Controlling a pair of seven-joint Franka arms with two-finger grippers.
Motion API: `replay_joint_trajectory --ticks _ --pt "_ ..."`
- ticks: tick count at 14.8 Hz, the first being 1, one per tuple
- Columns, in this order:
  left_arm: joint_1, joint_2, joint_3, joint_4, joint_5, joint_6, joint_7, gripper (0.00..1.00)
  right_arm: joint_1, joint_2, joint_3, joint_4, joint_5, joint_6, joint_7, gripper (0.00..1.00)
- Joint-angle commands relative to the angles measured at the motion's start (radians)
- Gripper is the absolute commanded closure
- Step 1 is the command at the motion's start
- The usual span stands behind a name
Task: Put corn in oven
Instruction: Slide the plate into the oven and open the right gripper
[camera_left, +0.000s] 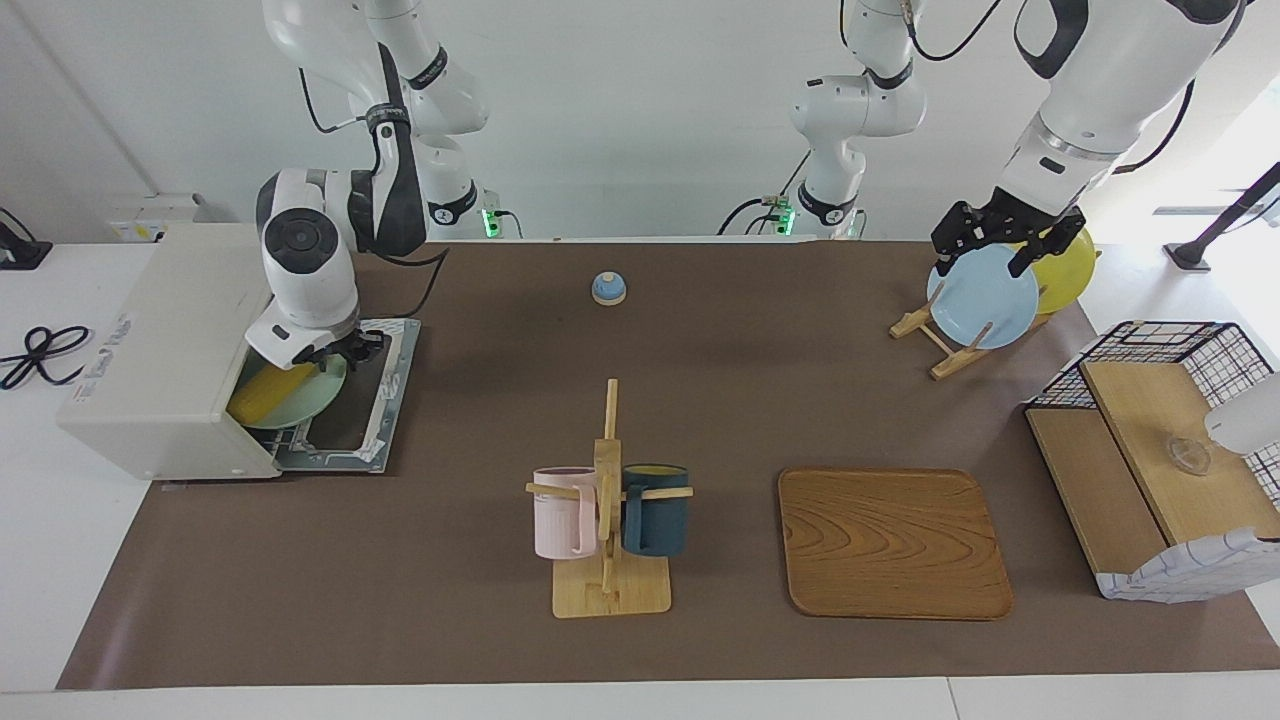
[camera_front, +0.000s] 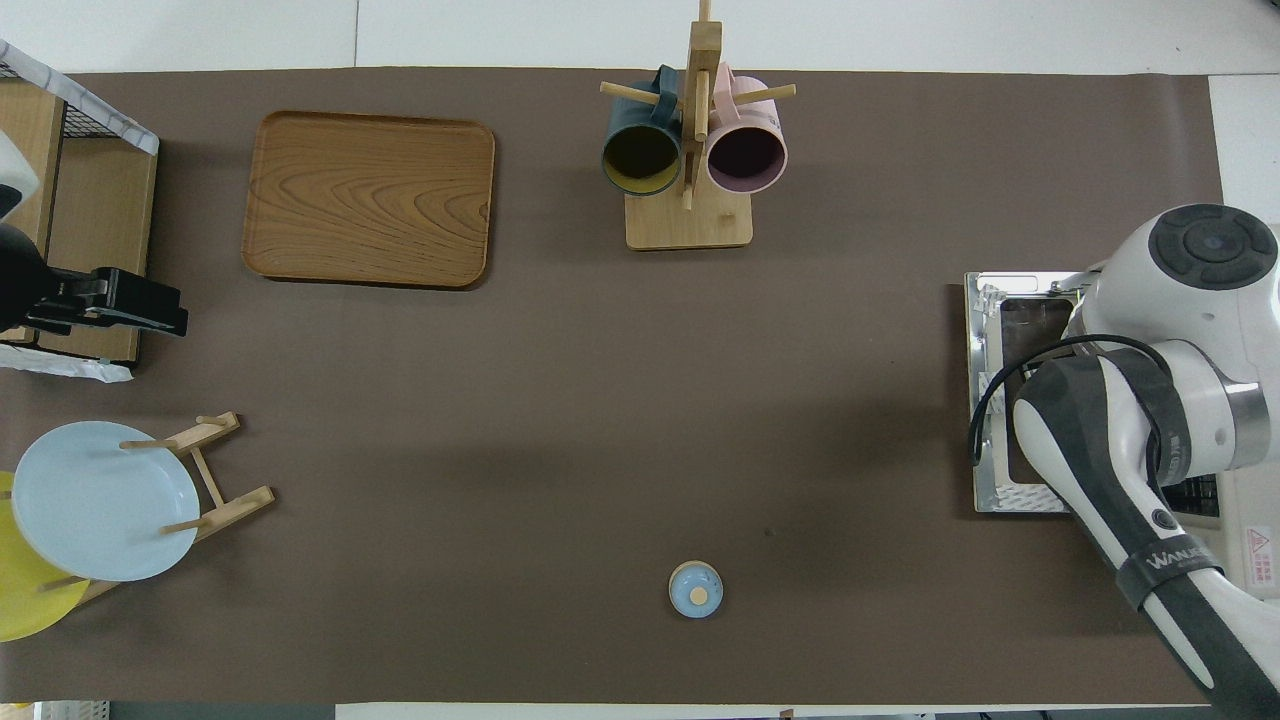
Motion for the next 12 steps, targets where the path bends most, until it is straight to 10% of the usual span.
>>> replay_joint_trajectory --ticks 1,9,11,12 --pt "0.014 -0.021 -0.009 -0.023 0.020 0.009 0.011 0.00 -0.007 -0.004 0.009 0.020 0.054 0.005 -0.005 0.63" --pt "0.014 -0.021 -0.009 -0.023 0.020 0.009 0.011 0.00 -0.006 -0.001 0.026 0.235 0.200 -0.202 -0.013 0.61" --pt "0.014 -0.021 -0.009 -0.023 0.020 0.009 0.011 0.00 -0.007 0.000 0.026 0.336 0.234 -0.293 -0.015 0.47" --pt "0.014 -0.021 -0.009 -0.023 0.020 0.009 0.011 0.00 -0.007 0.000 0.026 0.371 0.243 -0.326 -0.015 0.24"
